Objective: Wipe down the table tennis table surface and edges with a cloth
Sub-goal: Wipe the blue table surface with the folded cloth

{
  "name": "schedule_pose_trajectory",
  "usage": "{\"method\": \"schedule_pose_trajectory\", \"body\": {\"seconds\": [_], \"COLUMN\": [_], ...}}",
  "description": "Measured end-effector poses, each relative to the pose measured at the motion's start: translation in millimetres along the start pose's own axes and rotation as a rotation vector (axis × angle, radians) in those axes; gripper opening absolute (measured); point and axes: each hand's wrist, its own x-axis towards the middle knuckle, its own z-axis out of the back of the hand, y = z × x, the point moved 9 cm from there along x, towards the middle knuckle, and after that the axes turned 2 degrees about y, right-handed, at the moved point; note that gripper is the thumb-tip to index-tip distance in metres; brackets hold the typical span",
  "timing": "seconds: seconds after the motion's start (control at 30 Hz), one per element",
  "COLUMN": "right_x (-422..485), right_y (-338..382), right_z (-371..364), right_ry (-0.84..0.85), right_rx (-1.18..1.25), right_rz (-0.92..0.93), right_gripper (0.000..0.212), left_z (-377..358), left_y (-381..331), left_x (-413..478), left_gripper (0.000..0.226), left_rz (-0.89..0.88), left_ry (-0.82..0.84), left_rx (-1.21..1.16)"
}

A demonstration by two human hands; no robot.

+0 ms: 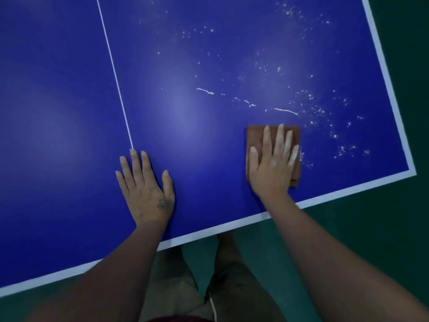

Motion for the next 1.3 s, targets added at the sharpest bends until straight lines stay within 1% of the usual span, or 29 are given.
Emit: {"method": "schedule_pose_trajectory", "body": {"seconds": [0.1,0.2,0.33,0.5,0.63,0.73,0.9,1.0,1.1,1.17,1.3], "right_x": [-47,-68,-44,33,68,39,-48,-63,-38,-9,59], "right_y": [-9,-15,3,56,77,65,-2,-51,-75,-74,-53], "right_z": [-10,-20,-19,-8,-4,-3,-20,-18,-9,-3,6], "right_ry": [0.012,0.034,0.015,-0.069,-0.049,-0.059,0.050,0.052,0.009,-0.026,-0.061], "right_rx": [-0.021,-0.037,-0.027,0.020,0.023,0.051,0.048,0.031,-0.006,-0.020,-0.018], "right_rz": [0.084,0.137,0.175,0.280,0.341,0.435,0.512,0.485,0.352,0.274,0.224], "right_gripper": [0.068,0.069,0.069,0.065,0.065,0.062,0.067,0.066,0.066,0.066,0.065], "left_z": [-7,-19,-23,-21,-20,-20,-19,-20,-21,-20,-22], "left_y": [-38,-49,-45,-46,-47,-47,-47,-46,-45,-46,-45], "left_x": [-17,-22,-23,-22,-22,-21,-21,-21,-21,-21,-21], "left_gripper": [0.075,0.076,0.075,0.074,0.074,0.074,0.074,0.074,0.074,0.073,0.073], "left_rz": [0.191,0.264,0.278,0.277,0.286,0.280,0.280,0.281,0.282,0.281,0.282], "left_ry": [-0.047,-0.059,-0.076,-0.104,-0.102,-0.100,-0.109,-0.114,-0.120,-0.130,-0.122], "left_rx": [-0.072,-0.049,-0.019,-0.041,-0.044,-0.043,-0.038,-0.037,-0.039,-0.043,-0.031]}}
